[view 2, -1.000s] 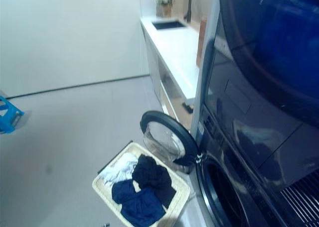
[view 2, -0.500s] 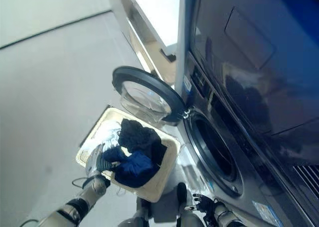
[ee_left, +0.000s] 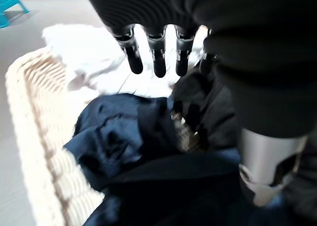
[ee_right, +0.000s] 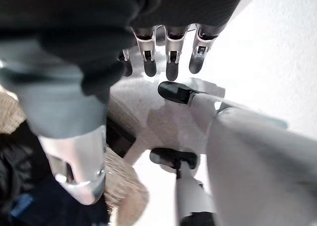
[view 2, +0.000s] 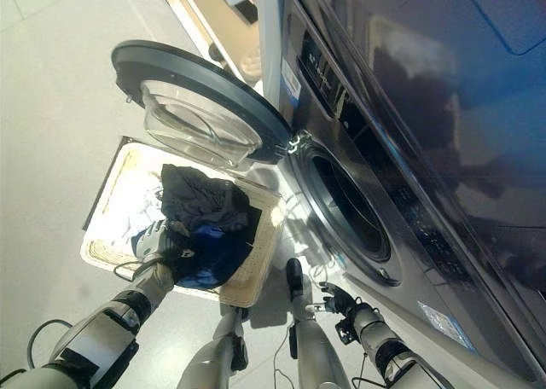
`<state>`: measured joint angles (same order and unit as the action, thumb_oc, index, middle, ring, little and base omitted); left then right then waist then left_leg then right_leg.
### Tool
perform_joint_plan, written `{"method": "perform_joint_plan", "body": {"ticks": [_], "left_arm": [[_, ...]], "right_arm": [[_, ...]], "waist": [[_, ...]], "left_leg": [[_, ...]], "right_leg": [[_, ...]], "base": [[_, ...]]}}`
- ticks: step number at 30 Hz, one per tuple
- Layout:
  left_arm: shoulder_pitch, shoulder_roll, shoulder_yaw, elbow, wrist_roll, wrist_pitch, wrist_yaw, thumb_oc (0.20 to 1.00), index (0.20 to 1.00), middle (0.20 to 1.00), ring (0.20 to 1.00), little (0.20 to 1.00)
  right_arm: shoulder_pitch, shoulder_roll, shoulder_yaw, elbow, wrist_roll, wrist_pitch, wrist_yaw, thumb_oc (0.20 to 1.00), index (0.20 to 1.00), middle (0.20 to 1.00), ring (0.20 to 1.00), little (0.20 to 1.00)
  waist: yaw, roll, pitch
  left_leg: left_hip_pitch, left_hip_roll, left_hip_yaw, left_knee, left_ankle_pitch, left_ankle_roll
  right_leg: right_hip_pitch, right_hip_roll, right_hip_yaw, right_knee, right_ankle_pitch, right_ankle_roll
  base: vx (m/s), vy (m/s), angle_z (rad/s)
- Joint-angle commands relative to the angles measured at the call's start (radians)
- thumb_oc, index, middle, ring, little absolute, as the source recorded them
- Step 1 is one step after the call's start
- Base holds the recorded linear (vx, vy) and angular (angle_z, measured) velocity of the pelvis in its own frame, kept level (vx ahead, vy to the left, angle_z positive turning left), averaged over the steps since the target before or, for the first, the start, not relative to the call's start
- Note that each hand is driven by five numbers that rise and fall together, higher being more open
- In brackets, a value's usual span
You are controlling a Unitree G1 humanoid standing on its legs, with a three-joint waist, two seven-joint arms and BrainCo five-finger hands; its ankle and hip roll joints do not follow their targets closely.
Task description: Put the clothes into the washing machine.
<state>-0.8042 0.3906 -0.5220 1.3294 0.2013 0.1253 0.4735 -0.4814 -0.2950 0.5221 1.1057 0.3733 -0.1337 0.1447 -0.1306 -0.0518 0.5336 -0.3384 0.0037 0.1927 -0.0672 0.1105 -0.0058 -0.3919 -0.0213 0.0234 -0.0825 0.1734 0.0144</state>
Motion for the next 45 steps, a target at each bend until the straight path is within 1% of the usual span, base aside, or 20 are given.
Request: {"method": "perform_joint_plan", "body": {"ticks": [1, 7, 9, 10, 12, 13, 17, 18, 19, 20, 23, 29, 30, 33, 35, 38, 40, 41, 44, 45], "left_arm": [[-0.056, 0.055, -0.016, 0.057, -0.031, 0.077, -0.088, 1.0, 1.0, 1.0, 1.0, 1.0], [-0.117, 0.075, -0.058, 0.077, -0.041, 0.155, -0.219, 1.0, 1.0, 1.0, 1.0, 1.0], [-0.123, 0.078, -0.066, 0.077, -0.044, 0.167, -0.232, 1.0, 1.0, 1.0, 1.0, 1.0], [-0.14, 0.087, -0.084, 0.079, -0.015, 0.191, -0.265, 1.0, 1.0, 1.0, 1.0, 1.0], [-0.156, 0.097, -0.098, 0.083, 0.012, 0.207, -0.283, 1.0, 1.0, 1.0, 1.0, 1.0], [-0.168, 0.102, -0.116, 0.084, 0.044, 0.227, -0.3, 1.0, 1.0, 1.0, 1.0, 1.0], [-0.19, 0.116, -0.152, 0.081, 0.073, 0.243, -0.325, 1.0, 1.0, 1.0, 1.0, 1.0], [-0.216, 0.121, -0.185, 0.077, 0.073, 0.242, -0.396, 0.63, 0.63, 0.63, 0.63, 0.63], [-0.222, 0.12, -0.192, 0.075, 0.075, 0.238, -0.42, 0.272, 0.272, 0.272, 0.272, 0.272], [-0.227, 0.12, -0.201, 0.073, 0.087, 0.24, -0.465, 0.2, 0.2, 0.2, 0.2, 0.2], [-0.236, 0.113, -0.232, 0.069, 0.105, 0.237, -0.53, 0.2, 0.2, 0.2, 0.2, 0.2], [-0.256, 0.084, -0.259, 0.064, 0.055, 0.22, -0.563, 0.2, 0.2, 0.2, 0.2, 0.2], [-0.26, 0.07, -0.257, 0.059, 0.002, 0.2, -0.55, 0.2, 0.2, 0.2, 0.2, 0.2], [-0.262, 0.062, -0.244, 0.029, -0.065, 0.17, -0.54, 0.2, 0.2, 0.2, 0.2, 0.2], [-0.25, 0.065, -0.229, -0.039, -0.121, 0.154, -0.518, 0.2, 0.2, 0.2, 0.2, 0.2], [-0.24, 0.074, -0.22, -0.11, -0.156, 0.168, -0.506, 0.2, 0.2, 0.2, 0.2, 0.2], [-0.218, 0.087, -0.207, -0.186, -0.193, 0.174, -0.472, 0.2, 0.2, 0.2, 0.2, 0.2], [-0.189, 0.104, -0.189, -0.267, -0.216, 0.188, -0.443, 0.2, 0.2, 0.2, 0.2, 0.2], [-0.153, 0.127, -0.159, -0.342, -0.256, 0.184, -0.403, 0.2, 0.2, 0.2, 0.2, 0.2], [-0.106, 0.144, -0.126, -0.415, -0.296, 0.178, -0.354, 0.2, 0.2, 0.2, 0.2, 0.2]], "right_arm": [[-0.011, -0.014, 0.028, -0.057, 0.038, -0.007, -0.009, 1.0, 1.0, 1.0, 1.0, 1.0], [-0.021, -0.057, 0.039, -0.109, 0.077, -0.014, -0.019, 1.0, 1.0, 1.0, 1.0, 1.0], [-0.024, -0.064, 0.037, -0.117, 0.083, -0.014, -0.018, 1.0, 1.0, 1.0, 1.0, 1.0], [-0.032, -0.078, 0.036, -0.137, 0.102, -0.014, -0.02, 1.0, 1.0, 1.0, 1.0, 1.0], [-0.037, -0.088, 0.038, -0.153, 0.121, -0.02, -0.018, 1.0, 1.0, 1.0, 1.0, 1.0], [-0.039, -0.093, 0.042, -0.169, 0.137, -0.025, -0.02, 1.0, 1.0, 1.0, 1.0, 1.0], [-0.047, -0.107, 0.046, -0.195, 0.164, -0.028, -0.016, 1.0, 1.0, 1.0, 1.0, 1.0], [-0.049, -0.114, 0.053, -0.227, 0.185, -0.03, -0.026, 1.0, 1.0, 1.0, 1.0, 1.0], [-0.05, -0.117, 0.052, -0.236, 0.19, -0.03, -0.028, 1.0, 1.0, 1.0, 1.0, 1.0], [-0.052, -0.12, 0.05, -0.239, 0.199, -0.032, -0.026, 1.0, 1.0, 1.0, 1.0, 1.0], [-0.055, -0.125, 0.042, -0.248, 0.208, -0.028, -0.024, 1.0, 1.0, 1.0, 1.0, 1.0], [-0.079, -0.121, 0.044, -0.255, 0.237, -0.043, -0.012, 1.0, 1.0, 1.0, 1.0, 1.0], [-0.088, -0.115, 0.042, -0.268, 0.248, -0.054, -0.021, 1.0, 1.0, 1.0, 1.0, 1.0], [-0.097, -0.116, 0.034, -0.303, 0.274, -0.074, -0.024, 1.0, 1.0, 1.0, 1.0, 1.0], [-0.097, -0.118, 0.024, -0.363, 0.291, -0.084, -0.039, 1.0, 1.0, 1.0, 1.0, 1.0], [-0.095, -0.119, 0.014, -0.408, 0.3, -0.087, -0.056, 1.0, 1.0, 1.0, 1.0, 1.0], [-0.089, -0.123, 0.002, -0.454, 0.303, -0.087, -0.078, 1.0, 1.0, 1.0, 1.0, 1.0], [-0.077, -0.128, -0.009, -0.501, 0.304, -0.08, -0.1, 1.0, 1.0, 1.0, 1.0, 1.0], [-0.063, -0.131, -0.022, -0.547, 0.303, -0.073, -0.121, 1.0, 1.0, 1.0, 1.0, 1.0], [-0.041, -0.136, -0.035, -0.592, 0.295, -0.065, -0.134, 1.0, 1.0, 1.0, 1.0, 1.0]], "waist": [[-0.011, -0.059, -0.014], [-0.035, -0.073, -0.014], [-0.038, -0.074, -0.014], [-0.044, -0.079, -0.014], [-0.048, -0.086, -0.014], [-0.053, -0.091, -0.014], [-0.06, -0.099, -0.014], [-0.068, -0.106, -0.014], [-0.069, -0.107, -0.014], [-0.071, -0.106, -0.014], [-0.074, -0.103, -0.014], [-0.074, -0.103, -0.014], [-0.072, -0.1, -0.014], [-0.067, -0.092, -0.014], [-0.056, -0.08, -0.014], [-0.046, -0.067, -0.014], [-0.034, -0.051, -0.014], [-0.022, -0.036, -0.014], [-0.01, -0.022, -0.014], [0.002, -0.01, -0.014]], "left_leg": [[-0.144, -0.045, -0.035, 0.108, 0.009, -0.018], [-0.268, -0.043, -0.038, 0.159, 0.007, -0.026], [-0.284, -0.043, -0.04, 0.164, 0.006, -0.027], [-0.331, -0.044, -0.043, 0.187, 0.002, -0.028], [-0.365, -0.044, -0.046, 0.204, -0.002, -0.03], [-0.393, -0.042, -0.048, 0.221, -0.005, -0.032], [-0.432, -0.04, -0.054, 0.238, -0.009, -0.033], [-0.467, -0.037, -0.062, 0.248, -0.011, -0.032], [-0.477, -0.037, -0.065, 0.248, -0.01, -0.032], [-0.487, -0.036, -0.067, 0.248, -0.009, -0.032], [-0.506, -0.036, -0.072, 0.247, -0.007, -0.032], [-0.509, -0.029, -0.078, 0.232, 0.001, -0.035], [-0.503, -0.025, -0.076, 0.213, 0.011, -0.037], [-0.49, -0.019, -0.074, 0.18, 0.028, -0.043], [-0.471, -0.016, -0.074, 0.144, 0.043, -0.049], [-0.457, -0.016, -0.075, 0.122, 0.053, -0.053], [-0.44, -0.016, -0.076, 0.099, 0.063, -0.057], [-0.426, -0.019, -0.079, 0.086, 0.071, -0.06], [-0.408, -0.02, -0.08, 0.072, 0.078, -0.062], [-0.392, -0.021, -0.08, 0.063, 0.083, -0.063]], "right_leg": [[-0.147, 0.024, 0.006, 0.089, 0.043, 0.047], [-0.261, 0.027, 0.004, 0.104, 0.061, 0.041], [-0.277, 0.027, 0.003, 0.106, 0.063, 0.041], [-0.319, 0.024, 0.0, 0.112, 0.07, 0.04], [-0.347, 0.022, -0.003, 0.115, 0.072, 0.04], [-0.372, 0.02, -0.004, 0.119, 0.077, 0.041], [-0.412, 0.019, -0.003, 0.125, 0.082, 0.042], [-0.449, 0.02, -0.002, 0.13, 0.085, 0.043], [-0.459, 0.021, -0.001, 0.13, 0.086, 0.044], [-0.47, 0.021, -0.001, 0.131, 0.087, 0.044], [-0.49, 0.021, -0.001, 0.134, 0.088, 0.044], [-0.495, 0.021, -0.009, 0.139, 0.083, 0.045], [-0.491, 0.022, -0.012, 0.137, 0.082, 0.045], [-0.481, 0.023, -0.018, 0.129, 0.081, 0.047], [-0.466, 0.022, -0.027, 0.116, 0.081, 0.049], [-0.452, 0.02, -0.035, 0.107, 0.082, 0.05], [-0.434, 0.016, -0.044, 0.096, 0.082, 0.052], [-0.419, 0.012, -0.052, 0.089, 0.082, 0.053], [-0.399, 0.008, -0.063, 0.082, 0.083, 0.054], [-0.38, 0.003, -0.073, 0.075, 0.082, 0.055]], "base": [[0.0, 0.034, -0.06], [0.01, 0.016, -0.07], [0.01, 0.004, -0.02], [0.02, 0.002, -0.06], [0.02, -0.014, -0.06], [0.02, -0.02, -0.05], [0.01, -0.008, 0.0], [0.03, -0.021, 0.01], [0.04, -0.026, 0.02], [0.0, 0.0, 0.0], [0.0, 0.0, 0.0], [0.0, -0.027, 0.03], [0.0, -0.012, 0.06], [-0.01, -0.028, 0.07], [-0.01, -0.051, 0.11], [-0.02, -0.046, 0.1], [-0.03, -0.037, 0.16], [-0.03, -0.035, 0.14], [-0.04, -0.024, 0.09], [-0.04, -0.003, 0.05]]}}
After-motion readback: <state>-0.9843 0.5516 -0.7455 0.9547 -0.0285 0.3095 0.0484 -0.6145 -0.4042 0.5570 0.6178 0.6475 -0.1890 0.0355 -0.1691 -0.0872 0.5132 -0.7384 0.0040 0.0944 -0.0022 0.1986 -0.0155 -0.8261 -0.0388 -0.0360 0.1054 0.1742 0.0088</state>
